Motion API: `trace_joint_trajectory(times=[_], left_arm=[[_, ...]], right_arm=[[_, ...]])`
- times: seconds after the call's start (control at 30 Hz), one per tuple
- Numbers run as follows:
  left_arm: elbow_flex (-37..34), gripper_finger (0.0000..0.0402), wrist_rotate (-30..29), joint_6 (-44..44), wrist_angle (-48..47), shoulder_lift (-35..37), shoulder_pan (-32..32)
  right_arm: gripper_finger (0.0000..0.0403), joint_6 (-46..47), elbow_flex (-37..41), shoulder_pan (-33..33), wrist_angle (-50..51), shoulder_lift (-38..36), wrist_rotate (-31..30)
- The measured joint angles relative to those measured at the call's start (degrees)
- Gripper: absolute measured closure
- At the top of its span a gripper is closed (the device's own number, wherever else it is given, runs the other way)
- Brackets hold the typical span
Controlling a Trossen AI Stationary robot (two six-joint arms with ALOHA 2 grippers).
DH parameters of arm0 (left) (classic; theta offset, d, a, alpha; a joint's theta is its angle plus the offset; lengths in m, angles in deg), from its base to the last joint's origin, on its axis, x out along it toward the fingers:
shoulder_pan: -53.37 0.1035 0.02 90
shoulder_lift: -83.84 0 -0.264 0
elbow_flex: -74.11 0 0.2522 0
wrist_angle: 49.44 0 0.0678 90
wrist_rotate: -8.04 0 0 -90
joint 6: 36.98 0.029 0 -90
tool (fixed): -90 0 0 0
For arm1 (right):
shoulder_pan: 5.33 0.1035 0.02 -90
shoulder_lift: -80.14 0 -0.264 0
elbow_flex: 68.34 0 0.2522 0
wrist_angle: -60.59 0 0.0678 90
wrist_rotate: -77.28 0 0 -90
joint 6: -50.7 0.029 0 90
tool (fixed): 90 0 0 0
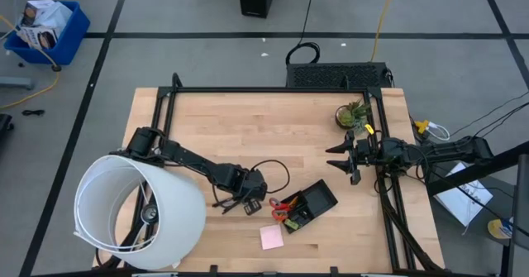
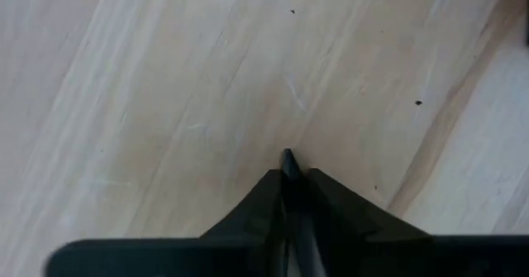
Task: Pick and place office supplies into organizer
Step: Put the black pen into the black desk organizer
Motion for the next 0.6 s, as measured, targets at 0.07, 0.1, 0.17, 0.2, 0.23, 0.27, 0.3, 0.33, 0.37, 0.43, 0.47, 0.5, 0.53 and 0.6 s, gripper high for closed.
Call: trace_joint_trajectory(times=[0.07,0.1,0.17,0.2,0.23,0.27,0.3,0.33,0.37,0.43,0.47,0.5,0.53,0.6], left_arm=[[0.0,0.0363,-0.1,-0.5,0.0,0.0,0.0],[0.0,0.0374,-0.3,-0.7,0.0,0.0,0.0],[0.0,0.0379,-0.7,-0.8,0.0,0.0,-0.1],[0.0,0.0379,-0.7,-0.8,0.1,0.0,-0.1],[0.0,0.0379,-0.7,-0.8,0.1,0.0,-0.1],[0.0,0.0377,-0.7,-0.7,0.1,0.0,-0.1],[-0.1,0.0371,-0.7,-0.5,0.2,0.0,0.0],[-0.1,0.0365,-0.7,-0.3,0.3,0.2,0.0],[-0.2,0.0359,-0.8,-0.2,0.4,0.6,0.0],[-0.2,0.0353,-1.6,-0.6,0.7,1.8,0.0],[-0.3,0.0352,-2.4,-0.7,0.8,2.3,0.0],[-0.5,0.0353,-3.3,-0.7,1.1,2.8,-0.1],[-0.6,0.0356,-5.2,-0.2,1.6,3.3,-0.1],[-0.6,0.0365,-8.5,1.5,2.8,4.9,0.3]], right_arm=[[0.0220,0.0,0.0,0.0,0.0,0.0,0.0],[0.0220,0.0,0.0,0.0,0.0,0.0,0.0],[0.0220,0.0,0.0,0.0,0.0,0.0,0.0],[0.0220,0.0,0.0,0.0,0.0,0.0,0.0],[0.0220,0.0,0.0,0.0,0.0,0.0,0.0],[0.0220,0.0,0.0,0.0,0.0,0.0,0.0],[0.0220,0.0,0.0,0.0,0.0,0.0,0.0],[0.0220,0.0,0.0,0.0,0.0,0.0,0.0],[0.0220,0.0,0.0,0.0,0.0,0.0,0.0],[0.0220,0.0,0.0,0.0,0.0,0.0,0.0],[0.0220,0.0,0.0,0.0,0.0,0.0,0.0],[0.0220,0.0,0.0,0.0,0.0,0.0,0.0],[0.0220,0.0,0.0,0.0,0.0,0.0,0.0],[0.0220,0.0,0.0,0.0,0.0,0.0,0.0]])
